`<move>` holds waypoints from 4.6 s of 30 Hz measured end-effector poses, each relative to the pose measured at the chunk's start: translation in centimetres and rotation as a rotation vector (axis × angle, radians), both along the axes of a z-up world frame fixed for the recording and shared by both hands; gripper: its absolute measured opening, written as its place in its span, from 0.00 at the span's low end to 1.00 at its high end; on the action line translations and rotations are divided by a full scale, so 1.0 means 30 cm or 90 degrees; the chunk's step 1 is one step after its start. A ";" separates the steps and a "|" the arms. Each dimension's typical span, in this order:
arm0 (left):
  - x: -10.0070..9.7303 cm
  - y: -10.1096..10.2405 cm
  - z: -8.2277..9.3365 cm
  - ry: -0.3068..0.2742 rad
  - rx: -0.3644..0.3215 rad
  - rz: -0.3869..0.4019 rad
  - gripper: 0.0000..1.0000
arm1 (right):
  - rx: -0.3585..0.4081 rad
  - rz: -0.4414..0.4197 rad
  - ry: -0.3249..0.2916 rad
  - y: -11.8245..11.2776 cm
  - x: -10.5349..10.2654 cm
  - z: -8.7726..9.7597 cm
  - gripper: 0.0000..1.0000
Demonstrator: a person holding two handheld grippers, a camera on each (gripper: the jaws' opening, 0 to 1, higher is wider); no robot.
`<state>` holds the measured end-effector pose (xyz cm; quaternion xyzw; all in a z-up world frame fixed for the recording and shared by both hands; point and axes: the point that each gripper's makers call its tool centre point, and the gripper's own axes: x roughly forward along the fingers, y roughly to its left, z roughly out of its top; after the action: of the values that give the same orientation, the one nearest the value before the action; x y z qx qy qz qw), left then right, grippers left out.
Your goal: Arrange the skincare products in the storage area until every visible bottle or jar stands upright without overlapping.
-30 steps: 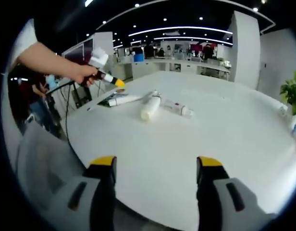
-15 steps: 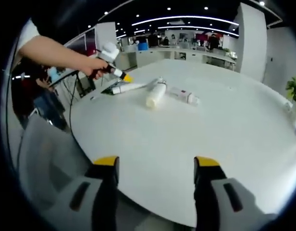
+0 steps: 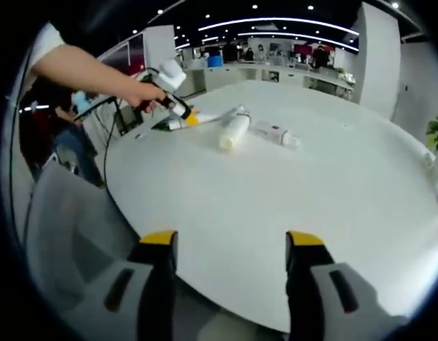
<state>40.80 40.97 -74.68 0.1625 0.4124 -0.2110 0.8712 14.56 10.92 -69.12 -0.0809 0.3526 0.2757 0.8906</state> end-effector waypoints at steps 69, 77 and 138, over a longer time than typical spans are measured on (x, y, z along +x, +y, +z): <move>-0.278 -0.102 0.375 -0.082 -0.384 0.179 0.28 | -0.011 0.018 -0.023 0.016 -0.001 0.006 0.61; -0.379 -0.117 0.459 -0.099 -0.428 0.165 0.28 | 0.000 0.014 -0.050 0.027 0.008 0.052 0.61; -0.700 -0.361 0.667 -0.193 -0.470 0.047 0.28 | 0.562 0.060 0.047 0.568 0.210 0.685 0.69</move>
<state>19.80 30.12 -54.66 -0.1474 0.1810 -0.2871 0.9290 20.87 27.96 -48.58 0.3011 0.2288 0.4431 0.8128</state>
